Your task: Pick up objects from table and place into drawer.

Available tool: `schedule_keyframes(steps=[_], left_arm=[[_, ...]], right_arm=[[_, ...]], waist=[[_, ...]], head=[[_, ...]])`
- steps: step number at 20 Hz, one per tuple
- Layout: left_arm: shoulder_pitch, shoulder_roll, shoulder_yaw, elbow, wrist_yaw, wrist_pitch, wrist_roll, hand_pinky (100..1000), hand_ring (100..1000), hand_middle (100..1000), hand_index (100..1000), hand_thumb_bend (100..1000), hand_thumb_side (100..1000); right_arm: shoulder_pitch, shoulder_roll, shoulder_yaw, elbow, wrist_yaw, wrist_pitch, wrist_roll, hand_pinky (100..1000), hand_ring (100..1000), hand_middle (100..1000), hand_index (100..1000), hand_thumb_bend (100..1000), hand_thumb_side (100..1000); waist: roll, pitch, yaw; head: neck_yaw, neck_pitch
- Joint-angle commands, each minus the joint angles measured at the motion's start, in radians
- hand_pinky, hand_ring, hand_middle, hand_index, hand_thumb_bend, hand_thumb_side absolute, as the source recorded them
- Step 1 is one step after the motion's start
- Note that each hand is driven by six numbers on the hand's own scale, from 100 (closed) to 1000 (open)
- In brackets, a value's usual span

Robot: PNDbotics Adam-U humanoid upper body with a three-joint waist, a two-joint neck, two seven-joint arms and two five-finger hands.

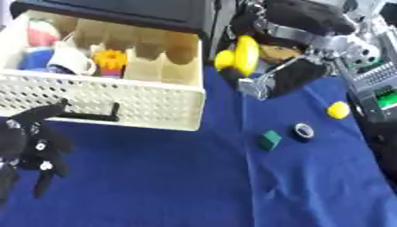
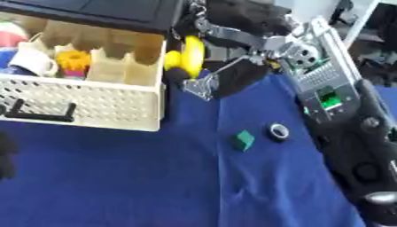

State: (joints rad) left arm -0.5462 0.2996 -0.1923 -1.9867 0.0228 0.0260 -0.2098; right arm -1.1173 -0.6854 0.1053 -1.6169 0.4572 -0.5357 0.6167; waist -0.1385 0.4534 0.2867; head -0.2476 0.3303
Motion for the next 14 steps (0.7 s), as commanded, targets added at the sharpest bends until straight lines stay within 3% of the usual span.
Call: schedule_keyframes(steps=[1, 14], left_arm=[[-0.012, 0.004, -0.005, -0.013, -0.011, -0.004, -0.008, 166, 424, 535, 902, 100, 952], [-0.023, -0.006, -0.021, -0.013, -0.036, -0.003, -0.027, 166, 426, 537, 903, 100, 960]], right_arm=[[-0.031, -0.044, -0.001, 0.031, -0.009, -0.097, 0.028, 100, 352, 221, 571, 100, 527], [-0.105, -0.048, 0.024, 0.111, -0.046, -0.088, -0.112, 100, 337, 205, 541, 100, 499]], waist=[[0.004, -0.018, 0.004], [-0.025, 0.003, 0.059]], head=[[-0.019, -0.026], [-0.071, -0.051]])
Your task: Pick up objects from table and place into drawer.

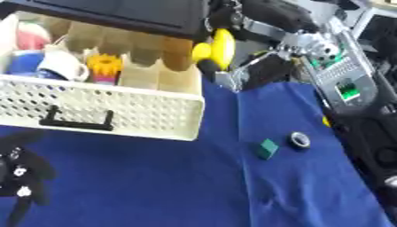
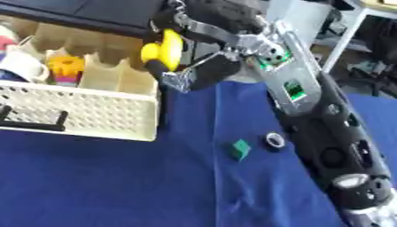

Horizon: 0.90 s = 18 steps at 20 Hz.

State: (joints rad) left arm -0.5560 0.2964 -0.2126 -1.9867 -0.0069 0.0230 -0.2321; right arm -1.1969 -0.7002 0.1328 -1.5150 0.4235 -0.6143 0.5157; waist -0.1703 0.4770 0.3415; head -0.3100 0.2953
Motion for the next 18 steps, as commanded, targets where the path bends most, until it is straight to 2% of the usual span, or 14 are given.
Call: schedule_keyframes(steps=[1, 5, 11, 13, 15, 17, 18], left_arm=[[-0.014, -0.004, -0.001, -0.013, -0.008, 0.0, -0.005, 166, 426, 537, 903, 100, 960], [-0.013, -0.006, -0.001, -0.013, -0.013, -0.004, -0.002, 166, 426, 537, 903, 100, 958], [-0.012, -0.012, -0.004, -0.013, -0.029, -0.003, -0.004, 166, 427, 538, 903, 100, 962], [-0.015, -0.014, -0.006, -0.013, -0.033, -0.004, -0.006, 165, 427, 538, 903, 100, 964], [-0.016, -0.016, -0.009, -0.013, -0.036, -0.004, -0.009, 165, 427, 539, 903, 100, 967], [-0.018, -0.017, -0.01, -0.013, -0.039, -0.003, -0.012, 166, 427, 539, 903, 100, 968], [-0.019, -0.018, -0.011, -0.013, -0.039, -0.002, -0.013, 166, 428, 539, 903, 100, 969]], right_arm=[[-0.028, -0.034, -0.003, 0.018, -0.013, -0.009, -0.02, 100, 337, 205, 540, 100, 498], [-0.034, -0.043, -0.006, 0.043, -0.018, -0.009, -0.054, 100, 339, 202, 534, 100, 497], [-0.05, -0.041, -0.002, 0.054, -0.048, -0.002, -0.075, 100, 333, 194, 521, 100, 500], [-0.053, -0.04, -0.002, 0.058, -0.061, 0.001, -0.085, 100, 348, 219, 544, 100, 518], [-0.054, -0.039, -0.002, 0.063, -0.065, 0.001, -0.098, 100, 403, 278, 556, 100, 556], [-0.051, -0.037, 0.0, 0.064, -0.072, -0.004, -0.114, 100, 421, 330, 612, 100, 598], [-0.049, -0.035, 0.003, 0.063, -0.08, -0.006, -0.12, 100, 462, 392, 679, 100, 705]], waist=[[0.004, -0.019, 0.01], [-0.001, -0.017, 0.03], [-0.005, -0.006, 0.037], [-0.007, -0.001, 0.042], [-0.008, 0.003, 0.045], [-0.01, 0.005, 0.045], [-0.01, 0.006, 0.044]], head=[[-0.012, -0.017], [-0.028, -0.031], [-0.031, -0.038], [-0.032, -0.041], [-0.033, -0.042], [-0.031, -0.041], [-0.03, -0.041]])
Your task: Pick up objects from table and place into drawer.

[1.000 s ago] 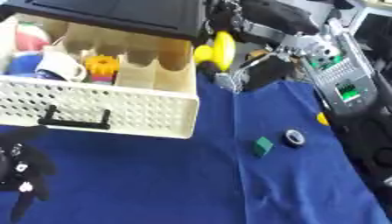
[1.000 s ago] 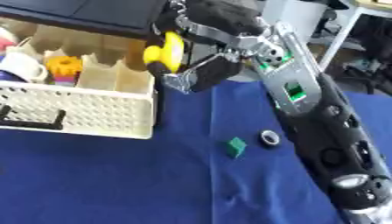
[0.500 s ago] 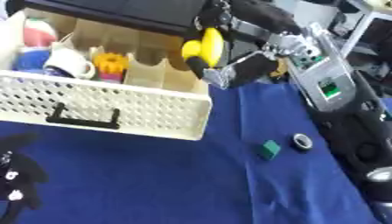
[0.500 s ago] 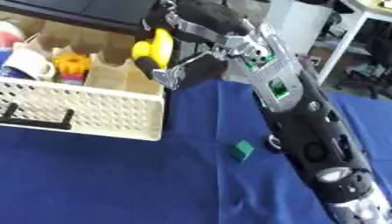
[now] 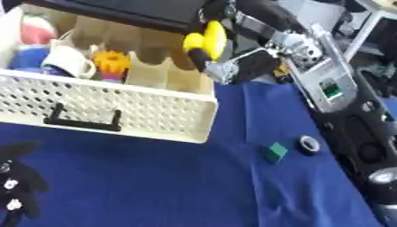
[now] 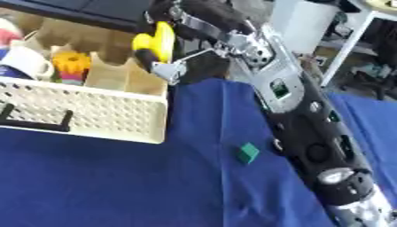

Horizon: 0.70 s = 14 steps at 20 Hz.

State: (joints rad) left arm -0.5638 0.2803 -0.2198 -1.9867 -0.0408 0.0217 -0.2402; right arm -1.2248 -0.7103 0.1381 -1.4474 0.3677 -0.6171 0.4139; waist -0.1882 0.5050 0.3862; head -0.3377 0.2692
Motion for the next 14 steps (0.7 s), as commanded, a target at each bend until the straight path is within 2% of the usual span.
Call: schedule_keyframes(steps=[1, 2, 4, 6, 8, 14], left_arm=[[-0.012, -0.002, -0.004, -0.013, -0.006, 0.0, -0.006, 166, 428, 539, 904, 100, 970], [-0.013, -0.002, -0.004, -0.013, -0.006, 0.001, -0.006, 166, 428, 539, 904, 100, 971], [-0.013, -0.002, -0.003, -0.013, -0.005, 0.004, -0.006, 166, 428, 539, 904, 100, 974], [-0.013, -0.002, -0.003, -0.013, -0.007, 0.007, -0.007, 167, 428, 540, 904, 100, 976], [-0.013, -0.002, -0.002, -0.013, -0.008, 0.008, -0.007, 167, 429, 540, 904, 100, 975], [-0.011, -0.003, -0.001, -0.013, -0.01, 0.01, -0.006, 166, 428, 540, 904, 100, 976]], right_arm=[[-0.019, -0.023, 0.001, -0.006, -0.038, -0.006, -0.019, 100, 488, 439, 713, 100, 765], [-0.016, -0.023, 0.004, -0.008, -0.055, -0.008, -0.015, 100, 536, 499, 783, 100, 871], [-0.012, -0.024, 0.004, -0.016, -0.087, -0.009, -0.005, 110, 611, 596, 830, 100, 950], [-0.008, -0.027, 0.002, -0.023, -0.109, -0.009, 0.013, 127, 657, 665, 852, 100, 952], [-0.004, -0.029, -0.002, -0.028, -0.125, -0.01, 0.023, 127, 660, 679, 847, 100, 939], [0.002, -0.037, -0.012, -0.052, -0.16, 0.004, 0.02, 118, 648, 650, 813, 100, 870]], waist=[[0.007, -0.021, -0.001], [0.007, -0.021, -0.002], [0.005, -0.021, -0.005], [0.004, -0.021, -0.006], [0.003, -0.021, -0.006], [0.005, -0.02, -0.013]], head=[[-0.002, -0.014], [-0.001, -0.013], [0.002, -0.01], [0.002, -0.009], [0.001, -0.006], [0.005, 0.001]])
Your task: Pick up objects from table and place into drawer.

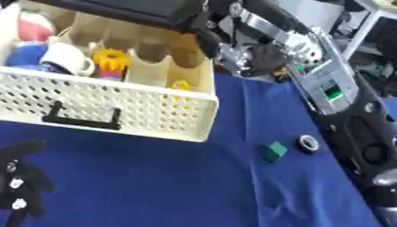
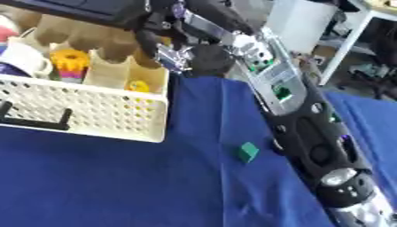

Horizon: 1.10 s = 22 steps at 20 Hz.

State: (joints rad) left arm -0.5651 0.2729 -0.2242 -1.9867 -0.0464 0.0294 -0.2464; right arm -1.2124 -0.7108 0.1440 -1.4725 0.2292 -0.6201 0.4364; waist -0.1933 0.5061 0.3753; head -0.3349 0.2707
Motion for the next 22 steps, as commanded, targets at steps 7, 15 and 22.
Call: schedule_keyframes(steps=[7, 15, 22], left_arm=[[0.0, 0.006, 0.008, -0.013, 0.0, 0.0, 0.008, 167, 429, 540, 902, 100, 970], [0.031, 0.027, 0.032, -0.013, 0.043, -0.009, 0.039, 173, 431, 541, 902, 100, 943], [0.067, 0.077, 0.071, -0.013, 0.097, -0.08, 0.096, 201, 449, 560, 906, 100, 914]], right_arm=[[0.012, -0.054, -0.021, -0.073, -0.077, 0.033, -0.016, 115, 633, 638, 786, 100, 833], [0.135, -0.123, -0.083, -0.353, -0.319, 0.173, -0.091, 120, 601, 605, 756, 100, 831], [0.321, -0.157, -0.185, -0.525, -0.741, 0.246, -0.211, 175, 587, 593, 724, 100, 945]], waist=[[0.026, -0.033, -0.02], [0.072, -0.091, -0.086], [0.142, -0.155, -0.161]], head=[[0.009, 0.016], [0.054, 0.094], [0.153, 0.17]])
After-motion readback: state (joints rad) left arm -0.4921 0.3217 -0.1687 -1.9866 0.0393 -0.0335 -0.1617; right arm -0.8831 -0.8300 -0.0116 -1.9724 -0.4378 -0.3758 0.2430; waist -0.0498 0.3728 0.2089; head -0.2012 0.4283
